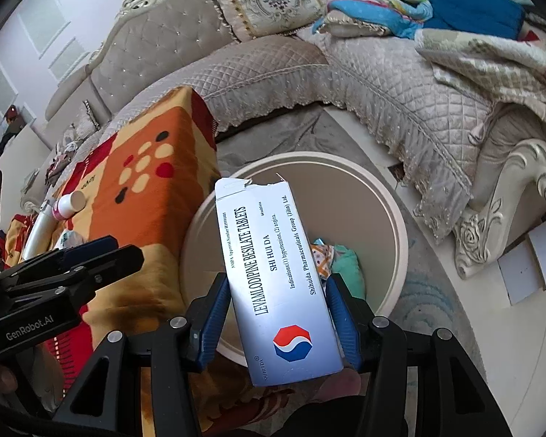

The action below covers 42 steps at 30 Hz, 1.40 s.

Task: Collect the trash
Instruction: 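Open the right tool over the bin while the left tool releases the rainbow box, then move both open tools back over the blanket toward the remaining trash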

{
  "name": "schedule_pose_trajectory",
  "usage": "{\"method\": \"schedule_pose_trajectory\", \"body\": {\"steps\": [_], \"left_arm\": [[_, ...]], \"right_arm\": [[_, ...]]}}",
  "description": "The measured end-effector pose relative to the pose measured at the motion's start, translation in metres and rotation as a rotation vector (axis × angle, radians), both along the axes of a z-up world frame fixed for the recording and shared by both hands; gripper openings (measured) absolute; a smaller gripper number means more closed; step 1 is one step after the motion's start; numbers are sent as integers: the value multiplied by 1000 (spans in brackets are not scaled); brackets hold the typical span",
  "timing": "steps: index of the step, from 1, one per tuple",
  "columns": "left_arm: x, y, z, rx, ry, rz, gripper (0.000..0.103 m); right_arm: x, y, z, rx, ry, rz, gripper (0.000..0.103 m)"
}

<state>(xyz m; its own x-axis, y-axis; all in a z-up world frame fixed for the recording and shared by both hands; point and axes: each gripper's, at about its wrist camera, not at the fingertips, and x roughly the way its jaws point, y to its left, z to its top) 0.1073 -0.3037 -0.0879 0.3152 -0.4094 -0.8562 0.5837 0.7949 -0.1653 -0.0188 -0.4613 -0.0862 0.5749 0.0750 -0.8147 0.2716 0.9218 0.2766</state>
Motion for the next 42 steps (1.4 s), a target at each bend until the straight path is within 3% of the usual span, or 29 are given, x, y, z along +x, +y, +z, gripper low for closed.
{"method": "schedule_pose_trajectory", "body": {"steps": [17, 42], "left_arm": [[-1, 4, -2, 6, 12, 13, 54], [-9, 22, 2, -6, -6, 37, 54]], "right_arm": [[25, -5, -44, 52, 95, -7, 53], [17, 22, -24, 14, 76, 39, 54]]}}
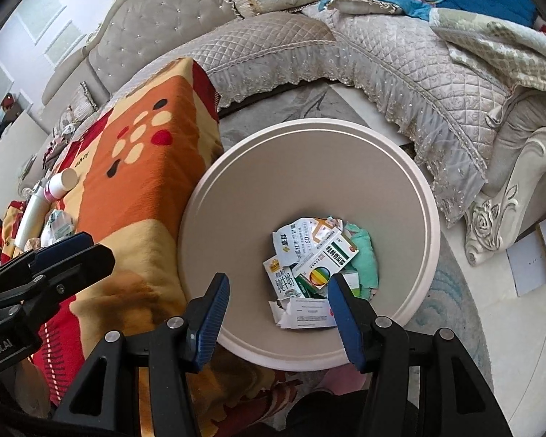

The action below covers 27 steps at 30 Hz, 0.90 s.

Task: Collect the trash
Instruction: 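Move both open tools back over the blanket toward the remaining trash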

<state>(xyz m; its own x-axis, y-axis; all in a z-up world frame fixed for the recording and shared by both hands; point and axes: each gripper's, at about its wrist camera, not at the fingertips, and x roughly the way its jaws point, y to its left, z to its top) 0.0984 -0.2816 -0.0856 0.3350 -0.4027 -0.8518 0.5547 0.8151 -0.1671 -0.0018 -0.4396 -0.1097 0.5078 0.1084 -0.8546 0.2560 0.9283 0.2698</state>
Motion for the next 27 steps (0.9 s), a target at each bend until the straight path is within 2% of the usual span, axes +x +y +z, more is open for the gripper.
{"method": "schedule_pose_trajectory", "body": {"steps": [16, 22, 27], "left_arm": [[6, 45, 10, -26, -20, 80, 54], [8, 83, 14, -31, -25, 136, 54], [13, 130, 21, -26, -38, 214, 54]], "right_arm": [[3, 32, 20, -42, -34, 36, 54], [9, 51, 27, -32, -46, 80, 54], [18, 78, 32, -28, -52, 146, 55]]}}
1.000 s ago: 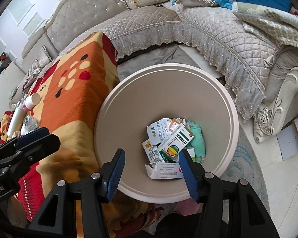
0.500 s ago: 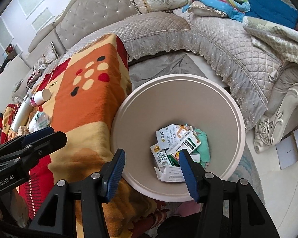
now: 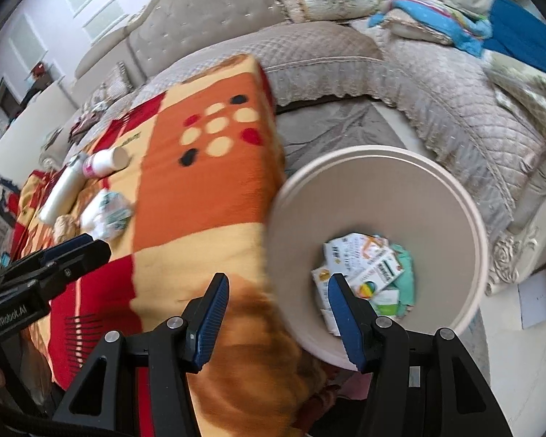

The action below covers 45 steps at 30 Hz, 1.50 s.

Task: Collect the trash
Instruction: 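Move both open tools back over the blanket toward the remaining trash, then grasp the beige cloth with the left tool while the right grasps the sponge and tissues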

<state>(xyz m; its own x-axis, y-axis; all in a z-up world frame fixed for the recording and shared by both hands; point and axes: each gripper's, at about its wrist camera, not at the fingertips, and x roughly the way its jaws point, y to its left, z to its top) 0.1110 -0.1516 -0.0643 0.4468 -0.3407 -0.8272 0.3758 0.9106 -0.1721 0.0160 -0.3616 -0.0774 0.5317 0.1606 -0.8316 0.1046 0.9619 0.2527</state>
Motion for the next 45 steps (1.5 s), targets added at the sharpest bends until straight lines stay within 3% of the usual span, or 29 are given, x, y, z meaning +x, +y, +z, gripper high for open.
{"method": "schedule_pose_trajectory", "body": {"steps": [5, 11, 15, 20, 26, 29, 32, 35, 38, 40, 45], "left_arm": [[7, 51, 7, 36, -23, 90, 54], [30, 123, 5, 106, -22, 270, 54], [51, 160, -3, 77, 0, 367, 54], [71, 176, -18, 47, 34, 424, 54], [84, 174, -36, -14, 87, 417, 53], [84, 172, -43, -26, 112, 386, 32], [76, 169, -39, -9, 70, 351, 27], [72, 172, -35, -25, 72, 331, 26], [67, 177, -31, -25, 59, 319, 25], [65, 180, -28, -19, 52, 310, 24], [61, 184, -29, -5, 45, 292, 24]], "right_arm": [[12, 38, 3, -1, 0, 88, 55], [30, 83, 0, -15, 12, 185, 55], [37, 106, 0, -17, 15, 226, 55], [45, 122, 0, -7, 22, 245, 55], [56, 137, 2, 4, 13, 263, 55], [65, 141, 1, 36, 21, 258, 55], [75, 144, 1, 105, 32, 251, 55], [87, 151, 1, 147, 41, 222, 55], [102, 160, -4, 209, 69, 181, 73], [111, 171, -3, 229, 71, 170, 73], [129, 195, -3, 157, 88, 148, 73]]}}
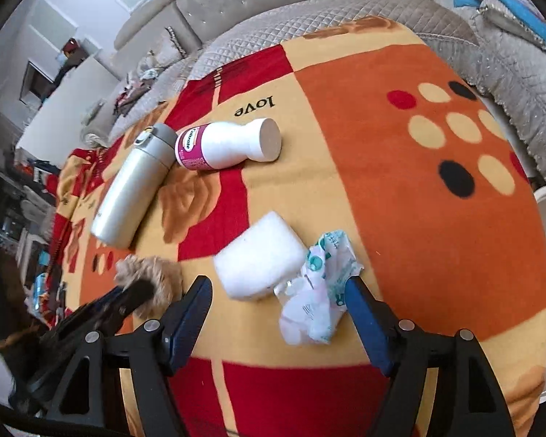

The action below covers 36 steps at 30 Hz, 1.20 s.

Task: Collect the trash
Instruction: 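Grasp the beige cloth with the left tool while the right grasps the sponge and tissues, then carry the beige cloth and sponge with tissues over the white bin with both tools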

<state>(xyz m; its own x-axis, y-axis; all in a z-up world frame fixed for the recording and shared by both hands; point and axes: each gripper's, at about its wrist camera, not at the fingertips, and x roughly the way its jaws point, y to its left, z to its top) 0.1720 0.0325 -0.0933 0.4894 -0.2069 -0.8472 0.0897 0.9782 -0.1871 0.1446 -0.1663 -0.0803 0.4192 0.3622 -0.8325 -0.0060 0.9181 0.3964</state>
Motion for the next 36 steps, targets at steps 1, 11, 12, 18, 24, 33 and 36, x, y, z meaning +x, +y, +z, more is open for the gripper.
{"method": "schedule_pose_trajectory", "body": {"steps": [1, 11, 12, 18, 24, 33, 36], "left_arm": [[-1, 1, -1, -3, 1, -3, 24], [0, 17, -12, -67, 15, 0, 24], [0, 18, -12, -72, 15, 0, 24], [-1, 21, -15, -87, 11, -2, 24], [2, 21, -17, -100, 13, 2, 24], [16, 13, -23, -92, 43, 18, 50], [20, 8, -24, -80, 21, 31, 50]], "right_arm": [[4, 4, -2, -20, 12, -10, 73], [27, 13, -10, -25, 69, -106, 80], [29, 15, -11, -12, 76, -112, 80], [36, 34, -13, -38, 64, -92, 80], [42, 47, -15, -49, 6, -3, 53], [24, 31, -7, 0, -51, 64, 39], [12, 20, 1, -1, -72, 77, 39]]}}
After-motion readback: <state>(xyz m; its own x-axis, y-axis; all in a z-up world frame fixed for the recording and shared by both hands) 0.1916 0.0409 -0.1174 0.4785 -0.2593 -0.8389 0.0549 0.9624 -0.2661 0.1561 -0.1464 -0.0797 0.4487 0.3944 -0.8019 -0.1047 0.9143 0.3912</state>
